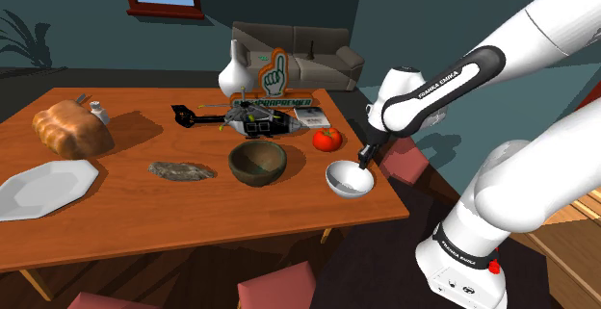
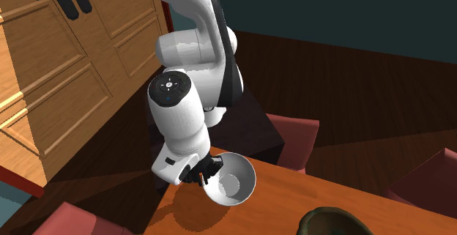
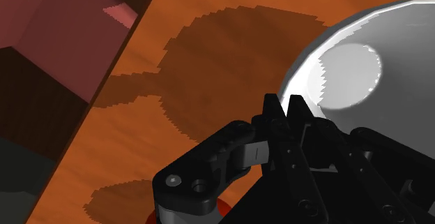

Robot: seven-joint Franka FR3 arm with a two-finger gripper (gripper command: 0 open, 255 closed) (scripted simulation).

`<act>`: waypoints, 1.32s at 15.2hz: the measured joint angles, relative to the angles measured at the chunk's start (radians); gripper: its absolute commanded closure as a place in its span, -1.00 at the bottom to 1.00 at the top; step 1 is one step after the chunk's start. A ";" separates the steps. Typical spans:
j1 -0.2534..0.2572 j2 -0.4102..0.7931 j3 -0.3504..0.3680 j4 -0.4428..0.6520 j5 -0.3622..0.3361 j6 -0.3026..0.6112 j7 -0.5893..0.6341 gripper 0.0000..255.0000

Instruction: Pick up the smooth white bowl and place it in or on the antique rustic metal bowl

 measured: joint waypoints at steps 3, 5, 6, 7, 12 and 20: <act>0.000 0.000 0.000 0.000 0.000 0.000 0.000 1.00; -0.004 -0.021 0.004 0.002 -0.004 -0.024 0.004 1.00; -0.005 -0.036 0.009 0.006 -0.006 -0.042 0.009 1.00; -0.009 -0.054 0.012 0.009 -0.009 -0.063 0.011 1.00; -0.023 -0.139 0.025 0.033 -0.019 -0.173 0.019 1.00; -0.030 -0.246 0.047 0.087 -0.018 -0.332 0.033 1.00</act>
